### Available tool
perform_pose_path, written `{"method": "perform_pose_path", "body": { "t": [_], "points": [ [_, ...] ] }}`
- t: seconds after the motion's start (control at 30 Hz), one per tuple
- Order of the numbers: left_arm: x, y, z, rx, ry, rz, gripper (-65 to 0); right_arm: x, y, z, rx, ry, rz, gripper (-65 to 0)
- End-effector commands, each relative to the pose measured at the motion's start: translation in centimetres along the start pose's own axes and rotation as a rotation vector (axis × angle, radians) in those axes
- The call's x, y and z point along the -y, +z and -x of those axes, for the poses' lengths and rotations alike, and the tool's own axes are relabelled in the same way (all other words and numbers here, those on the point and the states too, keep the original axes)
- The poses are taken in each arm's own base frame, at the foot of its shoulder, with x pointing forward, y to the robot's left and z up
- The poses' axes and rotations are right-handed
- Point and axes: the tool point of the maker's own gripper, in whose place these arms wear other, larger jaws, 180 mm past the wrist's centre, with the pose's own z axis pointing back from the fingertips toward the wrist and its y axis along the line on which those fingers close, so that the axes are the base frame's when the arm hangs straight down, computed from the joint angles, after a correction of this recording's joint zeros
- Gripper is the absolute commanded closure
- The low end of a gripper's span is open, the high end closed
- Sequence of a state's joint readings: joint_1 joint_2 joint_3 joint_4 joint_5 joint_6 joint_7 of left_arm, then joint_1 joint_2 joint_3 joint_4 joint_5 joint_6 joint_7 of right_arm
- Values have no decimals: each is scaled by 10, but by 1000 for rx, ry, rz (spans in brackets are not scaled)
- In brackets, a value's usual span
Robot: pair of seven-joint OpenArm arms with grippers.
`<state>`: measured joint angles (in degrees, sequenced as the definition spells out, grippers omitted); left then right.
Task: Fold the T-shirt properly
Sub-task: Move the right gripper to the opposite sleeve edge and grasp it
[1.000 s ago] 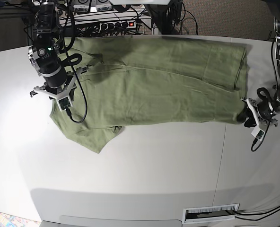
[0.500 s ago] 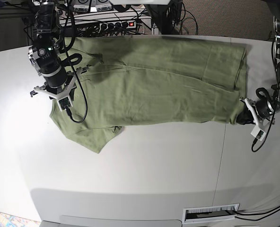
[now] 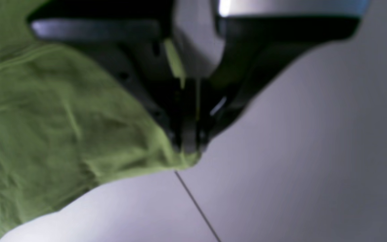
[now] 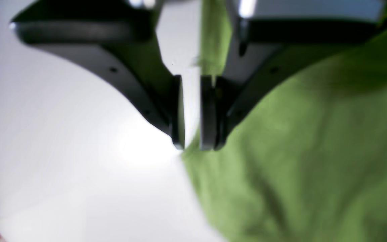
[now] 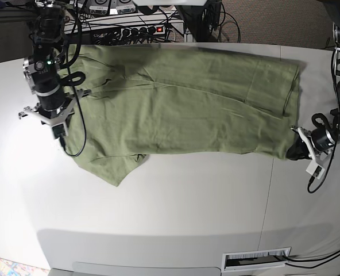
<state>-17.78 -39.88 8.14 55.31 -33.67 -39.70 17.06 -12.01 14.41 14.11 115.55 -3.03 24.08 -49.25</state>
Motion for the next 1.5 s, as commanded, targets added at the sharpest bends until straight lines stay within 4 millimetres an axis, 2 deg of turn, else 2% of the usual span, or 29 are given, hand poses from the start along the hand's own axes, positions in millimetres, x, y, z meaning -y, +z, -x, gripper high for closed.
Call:
{"method": "perform_pose_path", "body": {
  "t": [0.0, 0.1, 0.23, 0.33, 0.37, 0.57, 0.73, 0.93, 1.07, 1.23, 1.47],
  "points": [
    [-8, 8, -25, 58, -24, -9, 0, 15, 3, -19, 62, -8, 41, -93],
    [1, 8, -23, 17, -11, 18, 0, 17, -6, -23, 78, -48, 23, -93],
    [4, 13, -32, 21, -6, 38, 0, 2, -36, -26, 79, -83, -46, -105],
    [2, 18, -37, 28, -19, 34, 0, -8, -61, -35, 61, -90, -91, -193],
    [0, 20, -37, 27, -21, 31, 0, -10, -68, -41, 61, -88, -102, -202],
    [-4, 24, -36, 17, -26, 21, 0, -15, -97, -76, 54, -69, -143, -202],
    [-8, 27, -35, 10, -31, 12, 0, -6, -122, -89, 35, -97, -150, -202],
    [-16, 34, -35, 0, -43, -7, 0, 9, -146, -85, -42, -92, -136, -202],
    [-22, 40, -35, -8, -51, -21, 0, 6, -155, -82, -64, -89, -165, -202],
    [-26, 44, -35, -14, -56, -31, 0, -3, -164, -61, -129, -68, -205, -202],
    [-27, 45, -35, -14, -56, -32, 0, -14, -172, -44, -147, -82, -241, -202]
  ]
}}
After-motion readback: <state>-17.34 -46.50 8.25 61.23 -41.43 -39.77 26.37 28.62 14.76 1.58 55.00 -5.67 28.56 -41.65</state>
